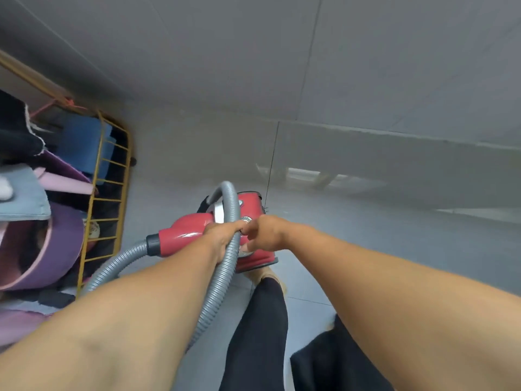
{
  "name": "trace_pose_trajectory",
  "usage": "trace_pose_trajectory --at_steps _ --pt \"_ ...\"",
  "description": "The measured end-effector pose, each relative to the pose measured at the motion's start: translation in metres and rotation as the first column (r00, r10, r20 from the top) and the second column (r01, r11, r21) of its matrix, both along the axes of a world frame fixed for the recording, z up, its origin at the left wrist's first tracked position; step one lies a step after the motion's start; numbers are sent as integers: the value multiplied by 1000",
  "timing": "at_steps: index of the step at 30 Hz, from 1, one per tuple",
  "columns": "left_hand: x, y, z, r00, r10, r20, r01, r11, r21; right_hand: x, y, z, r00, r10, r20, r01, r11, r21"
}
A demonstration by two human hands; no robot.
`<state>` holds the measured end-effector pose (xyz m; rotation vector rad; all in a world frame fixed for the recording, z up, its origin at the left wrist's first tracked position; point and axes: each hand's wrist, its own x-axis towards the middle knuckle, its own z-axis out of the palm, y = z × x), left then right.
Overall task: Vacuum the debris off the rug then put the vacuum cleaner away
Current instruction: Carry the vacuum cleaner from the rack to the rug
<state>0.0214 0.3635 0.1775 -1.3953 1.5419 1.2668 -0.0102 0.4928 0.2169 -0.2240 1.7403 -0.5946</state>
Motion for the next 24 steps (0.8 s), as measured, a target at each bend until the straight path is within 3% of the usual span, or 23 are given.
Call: trace_pose_trajectory --at_steps 13,18,24 --pt "47 235 106 915 -374 -152 374 927 -30 116 264 124 924 -380 -38 369 914 -170" --pt "66 352 151 841 -533 -96 531 846 -52 149 372 155 855 -515 -52 504 851 -144" --pt "69 493 183 721 -688 -76 692 721 34 175 498 192 730 -675 -107 663 737 -131"
